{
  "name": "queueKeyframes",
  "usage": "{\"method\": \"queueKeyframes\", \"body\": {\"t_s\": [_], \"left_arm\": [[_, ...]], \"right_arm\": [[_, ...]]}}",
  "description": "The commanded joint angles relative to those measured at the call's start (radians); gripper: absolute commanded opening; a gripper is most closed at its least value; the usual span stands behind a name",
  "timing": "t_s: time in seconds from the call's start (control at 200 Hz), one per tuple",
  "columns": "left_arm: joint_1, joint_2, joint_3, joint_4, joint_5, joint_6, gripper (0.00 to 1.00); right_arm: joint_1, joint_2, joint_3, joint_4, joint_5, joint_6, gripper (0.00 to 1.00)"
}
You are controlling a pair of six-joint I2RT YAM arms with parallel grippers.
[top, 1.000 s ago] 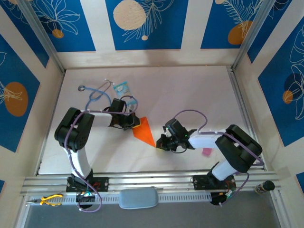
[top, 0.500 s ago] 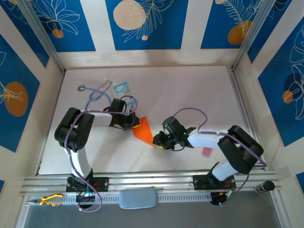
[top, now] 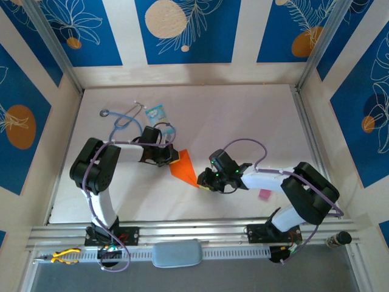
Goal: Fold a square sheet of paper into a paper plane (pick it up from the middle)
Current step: Fourth fold the wing at the center of the table.
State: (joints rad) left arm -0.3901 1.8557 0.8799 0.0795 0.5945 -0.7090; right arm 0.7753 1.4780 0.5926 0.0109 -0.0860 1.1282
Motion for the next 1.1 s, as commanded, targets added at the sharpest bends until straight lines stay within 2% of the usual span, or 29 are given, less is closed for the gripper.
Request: {"method": "queueKeyframes", "body": {"t_s": [0.0, 0.14, 0.365, 0.63, 0.8, 0.935, 1.096], "left_arm": [[0.017, 0.007, 0.002, -0.044, -0.039, -0.005, 0.0], [0.018, 0.008, 0.004, -0.043, -0.036, -0.007, 0.0], [0.019, 0.01, 0.004, -0.05, -0.038, 0.001, 0.0], [0.019, 0.017, 0.013, -0.051, -0.014, 0.006, 0.0], [0.019, 0.008, 0.053, -0.091, -0.006, 0.037, 0.0], [0.018, -0.015, 0.076, -0.064, 0.049, 0.042, 0.02], [0.008, -0.066, 0.096, -0.087, 0.063, 0.059, 0.05]], "right_arm": [[0.01, -0.018, -0.003, 0.011, -0.021, 0.008, 0.17], [0.006, 0.016, 0.041, 0.056, -0.048, -0.017, 0.12], [-0.017, 0.151, 0.144, 0.099, -0.082, -0.037, 0.03], [-0.06, 0.266, 0.223, 0.045, -0.099, -0.108, 0.03], [-0.057, 0.299, 0.165, 0.05, -0.137, -0.108, 0.02], [-0.057, 0.29, 0.096, 0.084, -0.117, -0.076, 0.02], [-0.054, 0.289, 0.1, 0.069, -0.096, -0.065, 0.02]]}}
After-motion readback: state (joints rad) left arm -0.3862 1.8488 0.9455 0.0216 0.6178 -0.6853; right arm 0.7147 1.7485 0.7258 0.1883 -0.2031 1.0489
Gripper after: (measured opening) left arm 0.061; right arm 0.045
